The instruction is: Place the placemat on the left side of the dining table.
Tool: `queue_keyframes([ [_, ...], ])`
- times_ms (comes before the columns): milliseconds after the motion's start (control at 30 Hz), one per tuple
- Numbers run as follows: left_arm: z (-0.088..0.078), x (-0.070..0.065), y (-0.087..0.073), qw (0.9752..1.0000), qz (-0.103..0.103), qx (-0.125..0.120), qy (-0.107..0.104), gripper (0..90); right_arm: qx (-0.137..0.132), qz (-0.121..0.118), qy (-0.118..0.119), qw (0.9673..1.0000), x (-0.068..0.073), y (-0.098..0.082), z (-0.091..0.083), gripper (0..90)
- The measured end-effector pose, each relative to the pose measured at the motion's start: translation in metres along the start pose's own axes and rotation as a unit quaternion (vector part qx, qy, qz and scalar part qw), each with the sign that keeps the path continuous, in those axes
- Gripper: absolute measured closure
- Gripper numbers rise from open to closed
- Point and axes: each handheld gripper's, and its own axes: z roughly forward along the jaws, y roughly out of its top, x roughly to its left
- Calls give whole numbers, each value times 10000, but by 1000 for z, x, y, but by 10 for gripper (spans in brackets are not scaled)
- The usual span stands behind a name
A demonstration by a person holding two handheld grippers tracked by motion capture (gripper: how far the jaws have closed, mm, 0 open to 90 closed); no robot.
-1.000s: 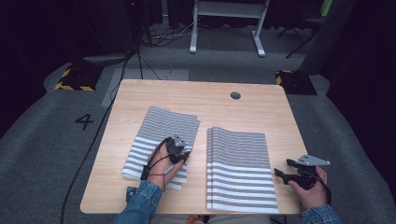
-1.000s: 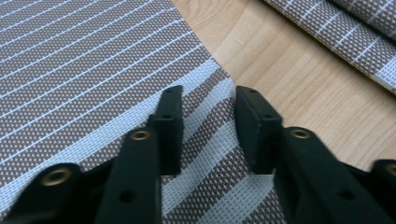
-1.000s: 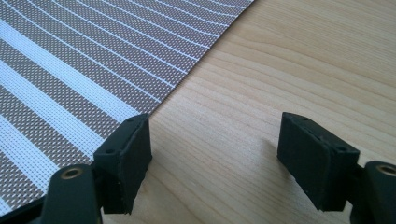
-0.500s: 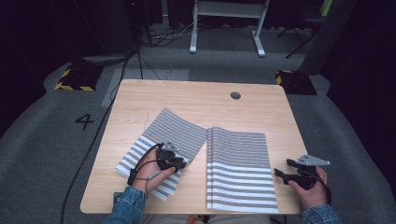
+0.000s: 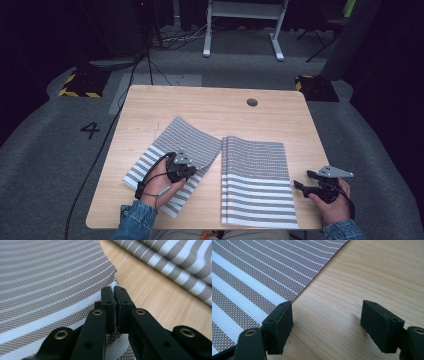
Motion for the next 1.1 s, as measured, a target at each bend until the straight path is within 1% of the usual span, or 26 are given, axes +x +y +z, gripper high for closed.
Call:
queue_keyframes([
  [33,-7,0,2,9999,38,-118,30,869,-2,8,1,10000,0,0,0,261],
  [100,-18,1,6,9995,89,-262,131,870,-1,6,0,10000,0,0,0,261],
  [167,-29,3,11,9991,77,-396,150,870,-3,7,1,10000,0,0,0,261],
  [200,-34,4,14,9986,29,-491,169,871,-2,7,1,10000,0,0,0,261],
  [233,-40,7,16,9982,70,-551,235,871,-2,7,1,10000,0,0,0,261],
  [300,-53,12,21,9964,39,-767,350,872,-2,8,1,10000,0,0,0,261],
  [333,-59,15,23,9958,46,-822,395,872,-3,1,-2,10000,0,0,0,261],
  [367,-64,18,25,9948,-56,-948,380,873,-1,5,-1,10000,0,0,0,261],
  [400,-68,21,26,9941,-42,-975,481,872,-1,6,0,10000,0,0,0,261],
  [433,-72,25,27,9930,-125,-1063,498,873,-4,4,0,10000,0,0,0,261],
  [533,-82,40,28,9904,-227,-1189,674,873,-2,9,1,10000,0,0,0,261],
  [567,-84,47,27,9888,-246,-1237,798,874,-2,9,1,10000,0,0,0,261],
  [600,-85,50,27,9882,-293,-1249,839,873,2,-4,-3,10000,0,0,0,261],
  [667,-89,63,26,9853,-341,-1288,1069,873,-4,11,3,10000,0,0,0,261],
  [700,-91,70,25,9836,-423,-1304,1169,873,-3,10,3,10000,0,0,0,261],
  [733,-92,74,25,9824,-482,-1316,1231,873,-4,9,3,10000,0,0,0,261],
  [767,-93,78,24,9820,-509,-1287,1283,872,-1,6,0,10000,0,0,0,261],
  [833,-96,90,20,9794,-582,-1249,1478,872,-3,8,2,10000,0,0,0,261],
  [867,-97,94,18,9792,-583,-1217,1516,871,-5,6,2,10000,0,0,0,261],
  [900,-96,99,14,9781,-674,-1225,1541,871,-2,11,2,10000,0,0,0,261],
  [933,-95,102,12,9775,-702,-1227,1566,871,-4,7,2,10000,0,0,0,261],
  [967,-94,107,7,9767,-772,-1202,1603,871,-3,10,2,10000,0,0,0,261],
  [1000,-93,110,4,9750,-823,-1212,1668,870,-3,9,2,10000,0,0,0,261],
  [1100,-93,123,-7,9716,-984,-1141,1826,870,-4,10,3,10000,0,0,0,261],
])
